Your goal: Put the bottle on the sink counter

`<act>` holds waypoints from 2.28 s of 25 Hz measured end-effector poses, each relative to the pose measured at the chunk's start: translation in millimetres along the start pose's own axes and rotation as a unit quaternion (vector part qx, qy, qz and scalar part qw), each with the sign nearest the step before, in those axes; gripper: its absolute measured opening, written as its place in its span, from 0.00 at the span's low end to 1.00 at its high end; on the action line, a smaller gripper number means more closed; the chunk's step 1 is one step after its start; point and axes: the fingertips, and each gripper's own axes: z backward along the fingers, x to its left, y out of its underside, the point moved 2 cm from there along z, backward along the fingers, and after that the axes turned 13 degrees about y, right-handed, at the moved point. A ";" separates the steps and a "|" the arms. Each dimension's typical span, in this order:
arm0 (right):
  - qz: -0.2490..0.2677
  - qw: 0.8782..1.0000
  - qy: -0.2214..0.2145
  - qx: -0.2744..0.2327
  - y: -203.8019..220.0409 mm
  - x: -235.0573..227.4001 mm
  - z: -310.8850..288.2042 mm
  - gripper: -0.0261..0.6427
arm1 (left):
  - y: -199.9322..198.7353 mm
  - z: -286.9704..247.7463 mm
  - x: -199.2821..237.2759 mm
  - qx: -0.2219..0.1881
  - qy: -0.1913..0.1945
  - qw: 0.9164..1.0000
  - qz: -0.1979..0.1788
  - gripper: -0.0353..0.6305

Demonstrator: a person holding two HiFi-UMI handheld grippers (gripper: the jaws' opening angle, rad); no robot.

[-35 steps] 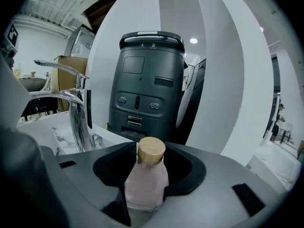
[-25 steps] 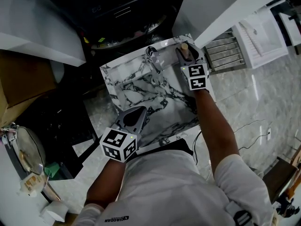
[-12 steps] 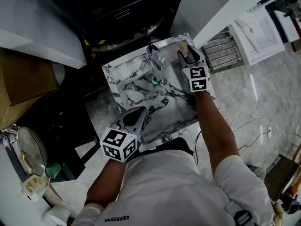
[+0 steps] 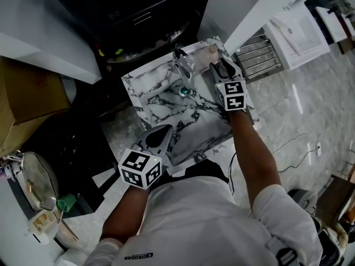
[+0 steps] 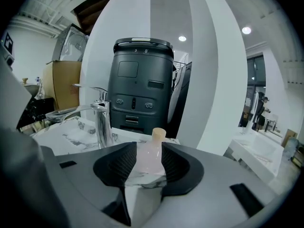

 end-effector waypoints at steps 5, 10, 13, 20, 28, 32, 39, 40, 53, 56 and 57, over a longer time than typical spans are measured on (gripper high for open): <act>-0.045 0.999 -0.007 0.009 3.4 7.5 26.2 0.21 | 3.2 7.1 -7.0 0.002 0.013 1.000 -0.006 0.07; -0.128 0.991 -0.027 0.005 -1.6 17.3 57.3 0.12 | 1.9 17.7 -15.6 -0.002 0.023 1.000 -0.014 0.07; -0.175 0.983 -0.047 0.001 -8.6 27.4 78.5 0.11 | 2.2 25.9 -19.2 -0.003 0.028 0.999 -0.018 0.07; -0.332 0.938 -0.098 0.012 -12.2 59.5 129.7 0.10 | -2.4 40.3 -27.8 -0.013 0.045 0.999 -0.022 0.07; -0.376 0.920 -0.113 0.002 -31.9 91.1 194.4 0.10 | -9.2 66.6 -40.3 -0.021 0.068 0.997 -0.038 0.07; -0.376 0.919 -0.122 -0.015 -48.0 106.5 227.9 0.10 | -9.2 79.6 -49.4 -0.020 0.087 0.995 -0.046 0.07; -0.376 0.918 -0.122 -0.038 -66.1 129.7 283.2 0.10 | -8.0 104.3 -67.0 -0.024 0.112 0.992 -0.061 0.07; -0.377 0.917 -0.121 -0.039 -67.1 132.9 290.3 0.10 | -7.6 108.4 -69.2 -0.025 0.113 0.991 -0.063 0.07; -0.376 0.916 -0.132 -0.049 -74.8 189.6 363.1 0.10 | -3.7 162.4 -88.5 -0.039 0.119 0.988 -0.090 0.07; -0.360 0.923 -0.122 -0.059 -76.5 194.3 374.0 0.10 | -1.2 168.9 -93.3 -0.039 0.125 0.987 -0.098 0.07; -0.355 0.925 -0.117 -0.062 -76.6 195.9 377.8 0.10 | 0.0 171.1 -94.4 -0.039 0.126 0.986 -0.100 0.07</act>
